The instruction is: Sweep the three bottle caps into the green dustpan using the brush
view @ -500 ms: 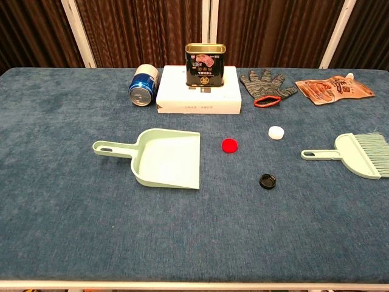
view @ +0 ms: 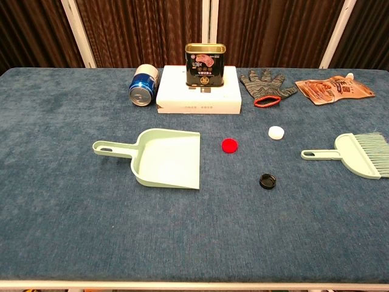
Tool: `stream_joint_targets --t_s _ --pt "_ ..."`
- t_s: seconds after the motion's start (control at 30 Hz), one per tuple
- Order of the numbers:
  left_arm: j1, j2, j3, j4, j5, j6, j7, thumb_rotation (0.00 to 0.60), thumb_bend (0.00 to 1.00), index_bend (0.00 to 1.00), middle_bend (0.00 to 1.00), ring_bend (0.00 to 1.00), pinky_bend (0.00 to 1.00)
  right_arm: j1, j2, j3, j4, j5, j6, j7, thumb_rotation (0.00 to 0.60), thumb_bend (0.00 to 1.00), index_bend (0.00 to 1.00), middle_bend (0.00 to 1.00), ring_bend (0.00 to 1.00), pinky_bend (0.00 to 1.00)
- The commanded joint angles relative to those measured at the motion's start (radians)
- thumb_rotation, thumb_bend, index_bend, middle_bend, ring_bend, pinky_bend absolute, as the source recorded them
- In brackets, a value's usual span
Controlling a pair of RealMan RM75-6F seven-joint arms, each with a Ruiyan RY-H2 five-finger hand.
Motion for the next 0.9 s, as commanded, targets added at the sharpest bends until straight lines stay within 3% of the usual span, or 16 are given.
stream_joint_targets --t_s 0.03,0.17,0.37,0.47,0.67,0.9 --pt "-0.002 0.001 -0.001 -0.001 -0.004 -0.007 -0.004 0.600 0.18 0.19 0.21 0.10 0.05 0.020 -0.002 0.003 -0.005 -0.010 -0.021 -0.011 0.600 0.26 0.14 0.25 0.05 0.12" --pt "-0.003 -0.001 -0.001 0.002 -0.001 -0.008 -0.010 0.600 0.18 0.19 0.21 0.10 0.05 0.092 -0.011 0.007 -0.018 -0.022 -0.125 -0.078 0.600 0.26 0.14 0.30 0.05 0.12" --pt "-0.003 -0.003 0.001 0.011 0.006 -0.008 -0.026 0.600 0.18 0.19 0.21 0.10 0.05 0.234 -0.084 0.049 -0.005 0.030 -0.312 -0.276 0.600 0.11 0.34 0.40 0.10 0.12" --pt "-0.003 -0.003 0.003 0.014 0.007 -0.011 -0.035 0.600 0.18 0.19 0.21 0.10 0.05 0.290 -0.152 0.062 0.040 0.067 -0.379 -0.365 0.600 0.07 0.38 0.42 0.11 0.12" --pt "-0.001 -0.006 0.005 0.025 -0.005 -0.027 -0.053 0.600 0.18 0.19 0.21 0.10 0.05 0.348 -0.278 0.065 0.143 0.128 -0.428 -0.559 0.600 0.06 0.39 0.43 0.11 0.12" --pt "-0.009 -0.015 0.004 0.043 -0.007 -0.045 -0.068 0.600 0.18 0.19 0.21 0.10 0.05 0.376 -0.379 0.050 0.238 0.175 -0.449 -0.645 0.600 0.06 0.40 0.43 0.11 0.12"
